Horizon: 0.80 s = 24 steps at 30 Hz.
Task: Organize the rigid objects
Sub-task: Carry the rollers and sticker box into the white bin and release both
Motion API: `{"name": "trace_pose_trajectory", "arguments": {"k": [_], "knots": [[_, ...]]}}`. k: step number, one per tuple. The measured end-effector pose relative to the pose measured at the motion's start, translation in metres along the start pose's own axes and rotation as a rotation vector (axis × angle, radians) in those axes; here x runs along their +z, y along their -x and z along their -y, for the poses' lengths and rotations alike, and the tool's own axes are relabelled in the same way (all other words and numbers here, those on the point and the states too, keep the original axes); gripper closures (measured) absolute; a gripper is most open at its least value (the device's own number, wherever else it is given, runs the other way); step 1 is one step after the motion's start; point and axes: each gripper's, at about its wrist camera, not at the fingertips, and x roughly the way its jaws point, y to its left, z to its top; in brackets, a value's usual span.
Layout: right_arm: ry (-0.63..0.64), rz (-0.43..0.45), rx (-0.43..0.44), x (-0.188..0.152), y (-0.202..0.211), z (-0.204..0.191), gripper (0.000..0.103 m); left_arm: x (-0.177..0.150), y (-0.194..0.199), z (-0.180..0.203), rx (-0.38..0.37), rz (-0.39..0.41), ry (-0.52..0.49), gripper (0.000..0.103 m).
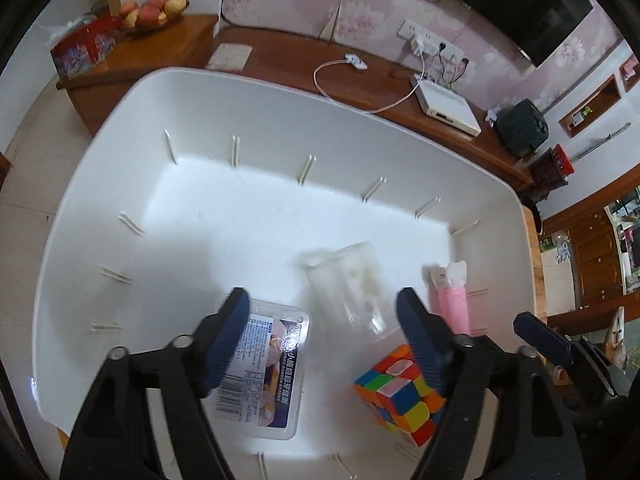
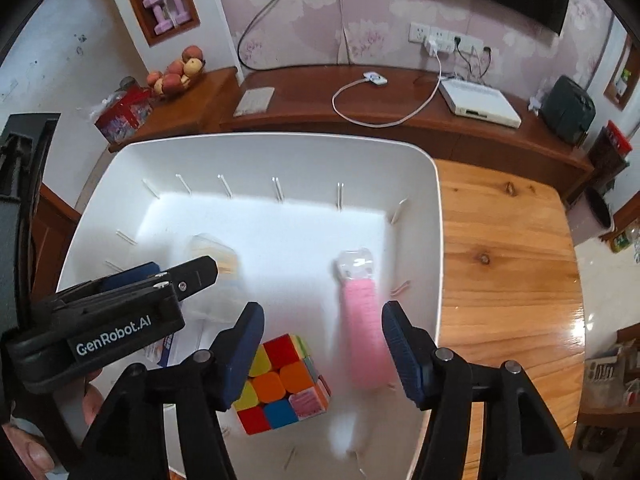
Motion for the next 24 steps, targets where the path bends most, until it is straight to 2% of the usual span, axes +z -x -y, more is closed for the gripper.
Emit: {"name": "trace_pose_trajectory", "arguments": {"k": [11,24], "knots": [[0.043,0.069,0.010,-0.022,0.048,-0.004,0.041,-0.015,0.046,0.007,0.011,0.013,-0.037,0.020],[0.085,0.174,0.047,-0.083,0.137,-0.008,0.041,-0.078,0.136,0.023,0.027,0.074,-0.114,0.020]]}}
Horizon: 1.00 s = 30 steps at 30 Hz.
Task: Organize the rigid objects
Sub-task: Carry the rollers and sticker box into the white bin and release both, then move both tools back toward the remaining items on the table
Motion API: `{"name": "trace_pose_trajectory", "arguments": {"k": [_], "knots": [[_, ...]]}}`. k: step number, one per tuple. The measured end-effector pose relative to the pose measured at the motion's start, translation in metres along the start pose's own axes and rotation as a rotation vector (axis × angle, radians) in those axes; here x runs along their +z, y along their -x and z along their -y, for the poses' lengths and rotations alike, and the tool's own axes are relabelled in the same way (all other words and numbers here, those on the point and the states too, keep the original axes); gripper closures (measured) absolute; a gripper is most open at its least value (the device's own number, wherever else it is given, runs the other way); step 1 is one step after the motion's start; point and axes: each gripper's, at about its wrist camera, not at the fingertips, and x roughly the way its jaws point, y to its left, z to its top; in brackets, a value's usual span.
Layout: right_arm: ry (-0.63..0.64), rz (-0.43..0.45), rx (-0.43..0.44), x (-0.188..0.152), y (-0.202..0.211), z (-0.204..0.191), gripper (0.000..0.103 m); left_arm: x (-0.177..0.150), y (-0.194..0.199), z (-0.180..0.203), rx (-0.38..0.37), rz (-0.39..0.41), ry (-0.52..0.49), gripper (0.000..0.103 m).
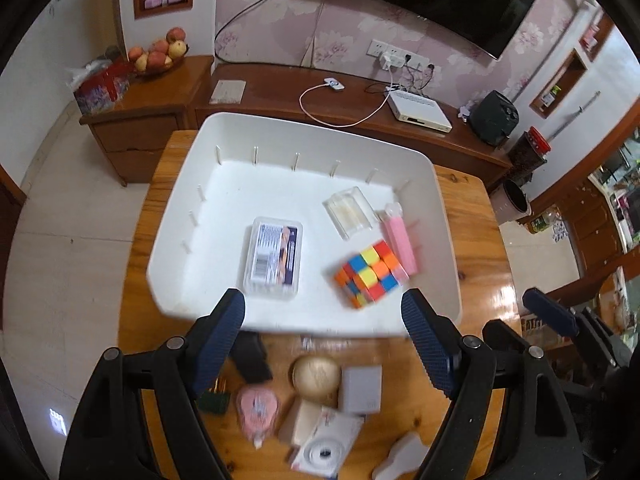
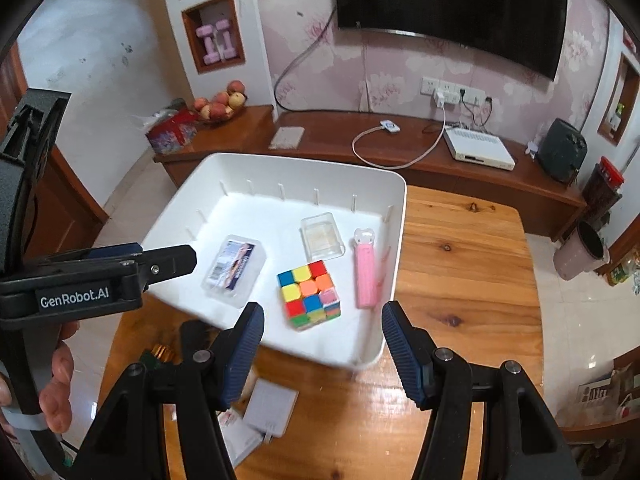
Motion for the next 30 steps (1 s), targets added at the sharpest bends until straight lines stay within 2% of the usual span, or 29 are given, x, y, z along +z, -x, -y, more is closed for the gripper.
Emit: {"name": "trace_pose_trajectory", "arguments": {"k": [6,14,22,30], "knots": [[0.056,0.057,0.004,-0.032,0.040,-0.011,0.038,-0.042,0.029,0.023,0.013,0.020,-0.079,0.020],[0.105,0.068,0.035,-0.087,0.065,-0.022,0.038,-0.094,0.040,0.042,0.005,0.050,-0.145,0.020],[0.081,0.013,0.024,-0.141,0.067,-0.018,0.038,-0.133,0.020,0.044,-0.024,0.027,-0.176,0.020],[-0.056,-0.083,0.014,-0.185,0.043,-0.004,0.038,-0.157,-0.008,0.019,-0.025,-0.007,-0.162,0.020]]}}
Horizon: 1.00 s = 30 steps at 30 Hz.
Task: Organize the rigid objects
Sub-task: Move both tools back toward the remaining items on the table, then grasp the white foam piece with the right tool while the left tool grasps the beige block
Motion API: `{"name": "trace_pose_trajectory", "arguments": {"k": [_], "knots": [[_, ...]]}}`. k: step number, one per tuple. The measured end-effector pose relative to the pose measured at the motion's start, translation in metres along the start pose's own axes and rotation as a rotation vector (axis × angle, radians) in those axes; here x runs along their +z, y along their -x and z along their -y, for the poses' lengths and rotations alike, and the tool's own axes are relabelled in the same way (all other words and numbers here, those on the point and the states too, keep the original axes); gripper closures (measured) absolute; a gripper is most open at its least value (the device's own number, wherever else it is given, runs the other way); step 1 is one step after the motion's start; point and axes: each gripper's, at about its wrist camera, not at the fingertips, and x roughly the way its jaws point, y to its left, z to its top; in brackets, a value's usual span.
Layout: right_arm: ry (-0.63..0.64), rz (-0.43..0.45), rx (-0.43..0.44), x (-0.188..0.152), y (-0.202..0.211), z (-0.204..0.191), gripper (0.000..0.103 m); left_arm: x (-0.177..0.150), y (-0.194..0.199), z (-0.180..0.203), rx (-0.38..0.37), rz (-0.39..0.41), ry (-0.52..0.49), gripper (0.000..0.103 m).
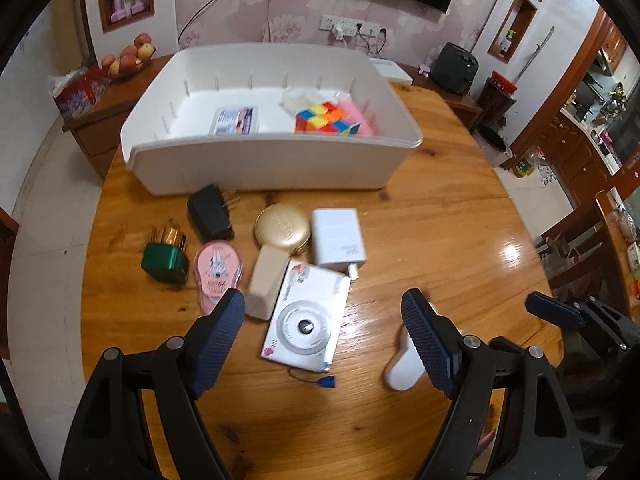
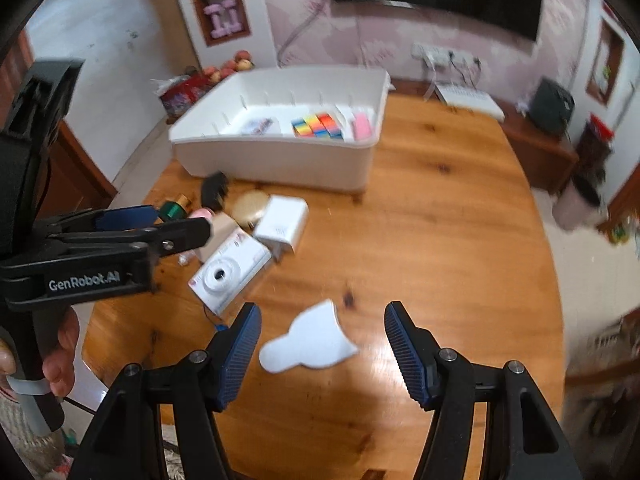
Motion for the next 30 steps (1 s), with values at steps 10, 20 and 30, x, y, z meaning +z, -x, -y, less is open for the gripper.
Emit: {"name": "trace_pose_trajectory", "arguments": {"k": [10,20,30], "knots": [[-0.207,-0.142,0.015,-0.024,-0.045,0.019,0.038,-0.009,-0.032,-0.015,0.012,-0.038,0.016,0.020],[-0.233,-0.257,-0.006,-0.032,-0.082,-0.004,0.038,-0.003,-0.054,-0.036,0.005,-0.053,0.046,0.021],[-0.242,-0.256,-0.055,-0.025,-0.091,-0.014,0.038,0.000,-0.069,-0.039,-0.005,-0.066,0.028,0.026]]}}
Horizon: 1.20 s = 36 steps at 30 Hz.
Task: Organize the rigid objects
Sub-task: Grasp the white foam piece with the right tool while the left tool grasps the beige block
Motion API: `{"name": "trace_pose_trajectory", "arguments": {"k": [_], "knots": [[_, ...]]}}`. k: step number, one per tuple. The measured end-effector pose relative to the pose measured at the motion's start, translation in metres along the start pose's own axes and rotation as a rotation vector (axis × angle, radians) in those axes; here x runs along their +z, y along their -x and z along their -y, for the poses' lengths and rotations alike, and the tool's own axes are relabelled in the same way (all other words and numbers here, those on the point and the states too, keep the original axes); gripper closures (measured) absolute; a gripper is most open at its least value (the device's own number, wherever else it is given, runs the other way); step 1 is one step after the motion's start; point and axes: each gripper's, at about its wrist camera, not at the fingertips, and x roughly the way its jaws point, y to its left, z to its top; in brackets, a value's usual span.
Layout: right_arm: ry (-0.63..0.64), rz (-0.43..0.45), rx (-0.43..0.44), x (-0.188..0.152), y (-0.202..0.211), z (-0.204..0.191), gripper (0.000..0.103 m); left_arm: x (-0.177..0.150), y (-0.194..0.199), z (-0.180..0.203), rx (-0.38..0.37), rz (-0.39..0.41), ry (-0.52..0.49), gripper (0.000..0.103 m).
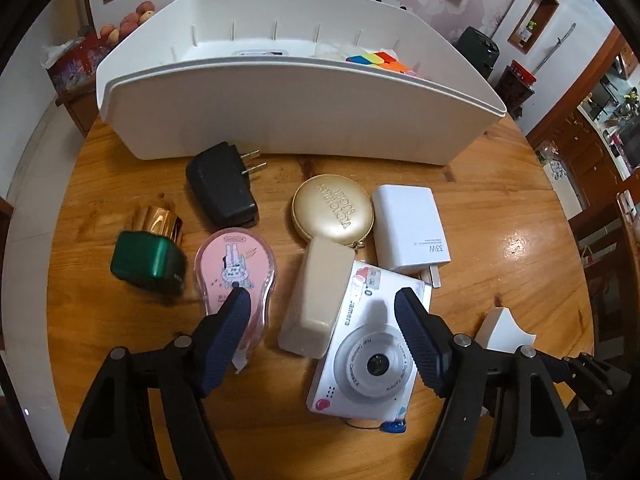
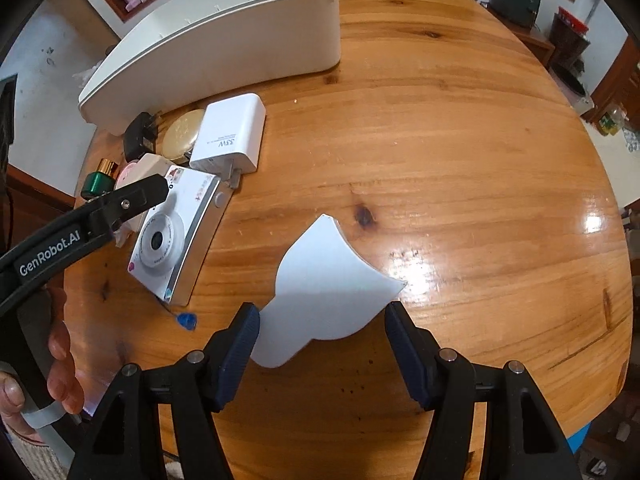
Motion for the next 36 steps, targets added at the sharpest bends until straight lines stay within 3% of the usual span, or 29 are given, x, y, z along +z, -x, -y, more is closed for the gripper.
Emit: {"name": "trace_pose_trajectory", "arguments": {"k": [3,6,10,13,16,20,23,28,36], "knots": [[0.033,0.020,-0.032,0.002,0.002,-0.008,0.040,0.003,-0.001,0.002,-0.009,0.001,-0.013,0.028],[0.070,0.044,-0.060,0.004,0.004,-0.014,0.046,0.003,-0.003,0.005,-0.028,-0.013,-0.034,0.042],[0.079,0.045,-0.090,0.009,0.003,-0.015,0.048,0.004,-0.006,0.004,-0.035,-0.028,-0.035,0.048],[0.050,-0.045,-0.055,0.014,-0.015,-0.013,0.046,0.006,-0.009,-0.002,-0.054,-0.033,-0.018,0.052],[0.052,-0.034,-0.054,0.017,-0.019,-0.013,0.044,0.008,-0.011,-0.010,-0.088,-0.037,0.020,0.055],[0.047,-0.015,-0.074,0.022,-0.025,-0.009,0.053,0.009,-0.010,-0.018,-0.110,-0.037,0.056,0.060],[0.053,-0.007,-0.063,0.024,-0.030,-0.004,0.054,0.008,-0.007,-0.024,-0.117,-0.032,0.080,0.066],[0.084,0.008,-0.084,0.021,-0.035,-0.003,0.054,0.004,-0.005,-0.035,-0.151,-0.035,0.145,0.067],[0.069,0.033,-0.063,0.014,-0.028,0.008,0.054,-0.002,0.014,-0.035,-0.131,0.000,0.171,0.070]]}}
